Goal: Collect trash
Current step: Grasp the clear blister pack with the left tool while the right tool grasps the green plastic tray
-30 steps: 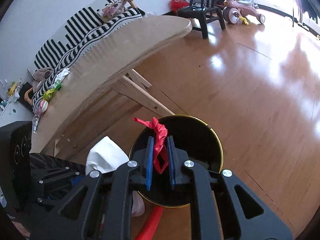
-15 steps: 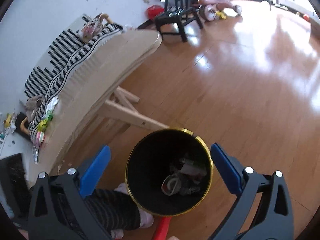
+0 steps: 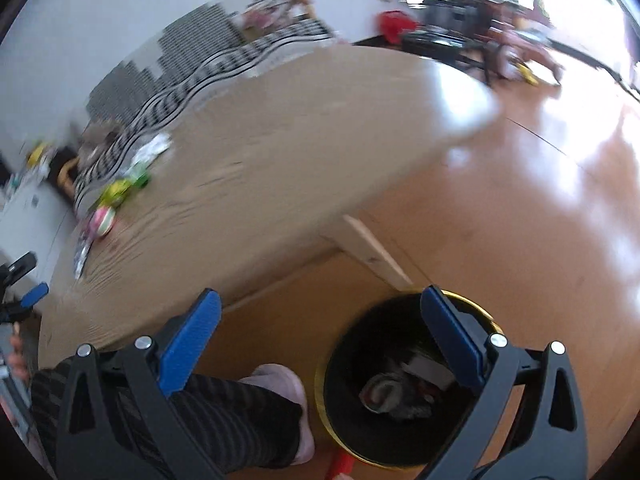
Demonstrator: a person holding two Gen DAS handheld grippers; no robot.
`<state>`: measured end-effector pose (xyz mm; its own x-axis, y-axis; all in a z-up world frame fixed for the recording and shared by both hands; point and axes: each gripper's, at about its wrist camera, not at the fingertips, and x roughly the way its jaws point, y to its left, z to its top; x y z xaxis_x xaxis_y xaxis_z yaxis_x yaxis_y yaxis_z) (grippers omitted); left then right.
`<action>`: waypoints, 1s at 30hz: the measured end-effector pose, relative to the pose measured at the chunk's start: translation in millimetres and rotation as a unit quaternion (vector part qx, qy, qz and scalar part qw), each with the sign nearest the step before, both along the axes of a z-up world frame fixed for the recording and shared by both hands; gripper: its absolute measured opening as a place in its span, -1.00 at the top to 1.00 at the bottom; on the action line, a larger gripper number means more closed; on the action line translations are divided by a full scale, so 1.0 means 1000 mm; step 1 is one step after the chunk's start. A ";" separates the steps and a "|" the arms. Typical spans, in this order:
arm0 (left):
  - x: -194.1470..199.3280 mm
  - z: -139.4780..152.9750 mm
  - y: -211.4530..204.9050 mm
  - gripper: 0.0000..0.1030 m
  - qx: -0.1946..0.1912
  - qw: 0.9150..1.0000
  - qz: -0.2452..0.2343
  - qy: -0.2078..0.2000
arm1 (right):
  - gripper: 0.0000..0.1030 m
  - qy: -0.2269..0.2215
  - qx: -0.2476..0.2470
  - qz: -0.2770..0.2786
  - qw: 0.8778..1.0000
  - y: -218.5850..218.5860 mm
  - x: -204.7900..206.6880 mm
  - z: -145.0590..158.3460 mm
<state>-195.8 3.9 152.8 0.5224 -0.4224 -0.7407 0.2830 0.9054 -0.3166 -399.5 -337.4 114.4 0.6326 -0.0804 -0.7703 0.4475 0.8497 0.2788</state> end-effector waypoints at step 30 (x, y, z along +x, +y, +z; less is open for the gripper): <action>0.156 -0.080 0.033 -0.88 0.168 0.985 0.039 0.014 | -0.90 0.061 -0.131 0.247 0.958 0.157 0.366 -0.036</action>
